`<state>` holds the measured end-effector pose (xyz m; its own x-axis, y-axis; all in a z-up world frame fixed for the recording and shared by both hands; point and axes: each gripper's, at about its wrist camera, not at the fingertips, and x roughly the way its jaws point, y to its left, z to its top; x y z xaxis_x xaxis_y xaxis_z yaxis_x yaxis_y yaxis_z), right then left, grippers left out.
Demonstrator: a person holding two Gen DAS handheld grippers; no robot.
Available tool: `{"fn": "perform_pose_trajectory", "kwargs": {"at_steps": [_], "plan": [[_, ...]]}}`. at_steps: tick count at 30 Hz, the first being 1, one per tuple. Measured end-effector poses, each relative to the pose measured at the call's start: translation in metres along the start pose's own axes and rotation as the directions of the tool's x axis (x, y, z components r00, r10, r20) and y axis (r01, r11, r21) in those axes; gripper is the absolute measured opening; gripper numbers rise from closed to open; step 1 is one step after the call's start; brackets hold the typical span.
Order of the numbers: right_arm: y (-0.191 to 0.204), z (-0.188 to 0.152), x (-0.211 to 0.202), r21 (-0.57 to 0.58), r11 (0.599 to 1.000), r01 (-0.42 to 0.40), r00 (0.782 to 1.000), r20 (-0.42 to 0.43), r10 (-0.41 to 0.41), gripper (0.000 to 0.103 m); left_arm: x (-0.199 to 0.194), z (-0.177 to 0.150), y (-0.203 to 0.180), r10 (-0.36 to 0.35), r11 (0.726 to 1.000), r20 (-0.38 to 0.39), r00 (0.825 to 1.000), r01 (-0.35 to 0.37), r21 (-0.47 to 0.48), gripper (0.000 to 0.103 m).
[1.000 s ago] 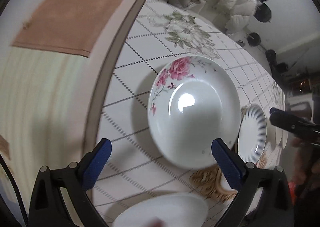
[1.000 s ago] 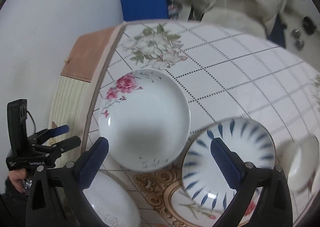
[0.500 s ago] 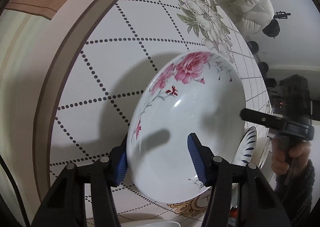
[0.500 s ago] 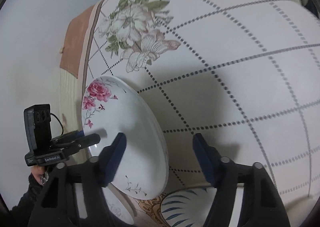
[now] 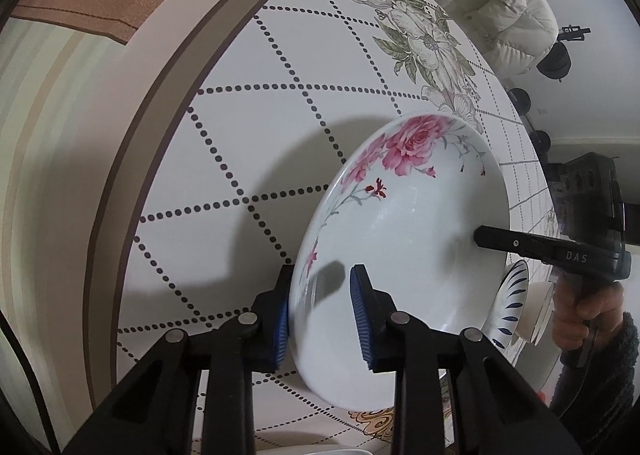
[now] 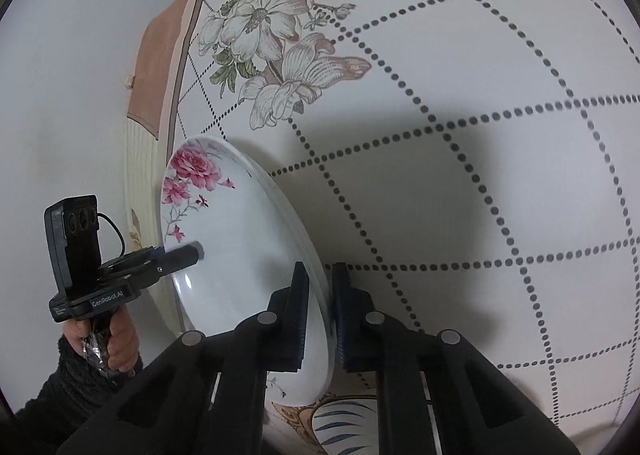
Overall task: Organize plates and bowls
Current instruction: 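Carry the pink-flower plate with both tools onto the plain white plate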
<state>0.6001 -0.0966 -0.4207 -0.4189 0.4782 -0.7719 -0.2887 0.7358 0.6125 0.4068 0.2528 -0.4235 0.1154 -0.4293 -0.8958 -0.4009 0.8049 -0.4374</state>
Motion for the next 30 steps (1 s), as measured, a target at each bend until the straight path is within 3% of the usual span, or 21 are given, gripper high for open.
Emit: {"fn": "perform_pose_trajectory", "kwargs": {"at_steps": [11,18,30], "plan": [[-0.003,-0.009,-0.015,0.038,0.998,-0.052,0.998,0.027,0.051,0.014,-0.020,-0.003,-0.011,0.018,0.999,0.014,1.000,-0.019,0.031,0.025],[0.018,-0.018,-0.023,0.046,0.998,-0.047,0.999,0.030,0.046,0.014,-0.044,-0.010,-0.021,0.032,0.996,0.028,0.999,-0.034,0.077,0.025],[0.058,-0.080,-0.024,0.072,0.996,-0.050,0.997,0.061,0.046,0.014,-0.079,-0.051,-0.024,0.045,0.987,0.028,0.999,-0.049,0.153,0.025]]}}
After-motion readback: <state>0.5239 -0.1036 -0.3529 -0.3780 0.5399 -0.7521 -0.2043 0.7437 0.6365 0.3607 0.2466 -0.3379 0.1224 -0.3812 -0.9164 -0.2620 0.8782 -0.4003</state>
